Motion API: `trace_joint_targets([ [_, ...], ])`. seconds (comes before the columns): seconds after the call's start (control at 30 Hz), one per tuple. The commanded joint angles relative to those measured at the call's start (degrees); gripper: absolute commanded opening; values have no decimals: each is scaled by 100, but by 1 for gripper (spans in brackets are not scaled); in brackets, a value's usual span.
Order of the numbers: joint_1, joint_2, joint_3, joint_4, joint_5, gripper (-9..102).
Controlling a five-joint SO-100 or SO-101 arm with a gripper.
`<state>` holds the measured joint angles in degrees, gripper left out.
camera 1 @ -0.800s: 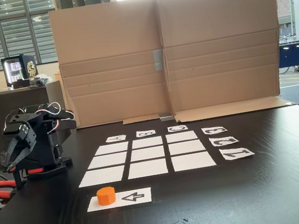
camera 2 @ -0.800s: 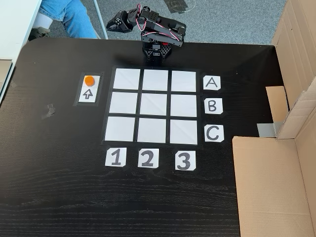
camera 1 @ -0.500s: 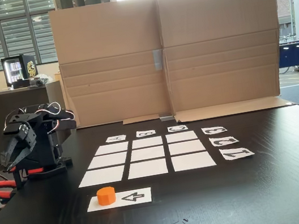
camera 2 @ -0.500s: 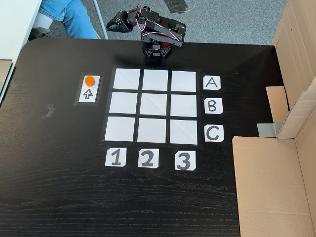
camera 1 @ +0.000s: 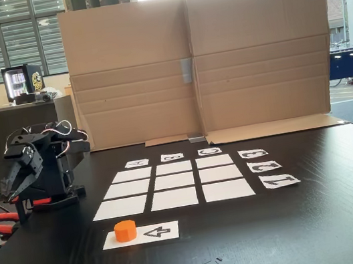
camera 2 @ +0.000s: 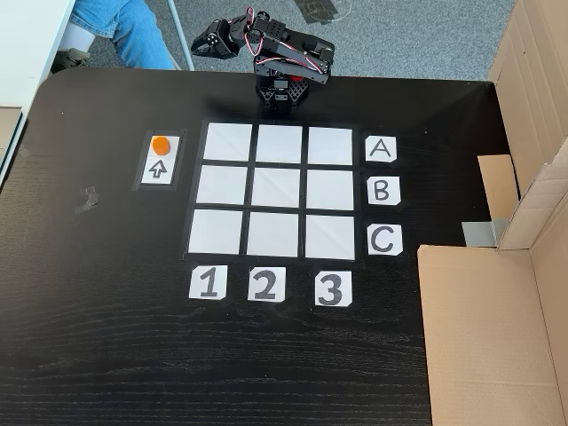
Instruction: Pick up the round, orange token and place it in the grid on square B2.
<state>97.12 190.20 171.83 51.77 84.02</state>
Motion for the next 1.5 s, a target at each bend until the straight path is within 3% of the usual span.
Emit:
trace_joint_targets([
  [0.0,35,53,-35,9,35,-1],
  [0.47,-220,-1538,-1494,35,18,0],
  [0.73,-501,-3331,-3524,993,-79,6],
  [0.97,-563,-5432,-5862,2399,-167,25],
  [1.2,-624,-7427,-8508,3674,-26,54],
  [1.47,-958,-8991,-9923,3744,-387,78],
])
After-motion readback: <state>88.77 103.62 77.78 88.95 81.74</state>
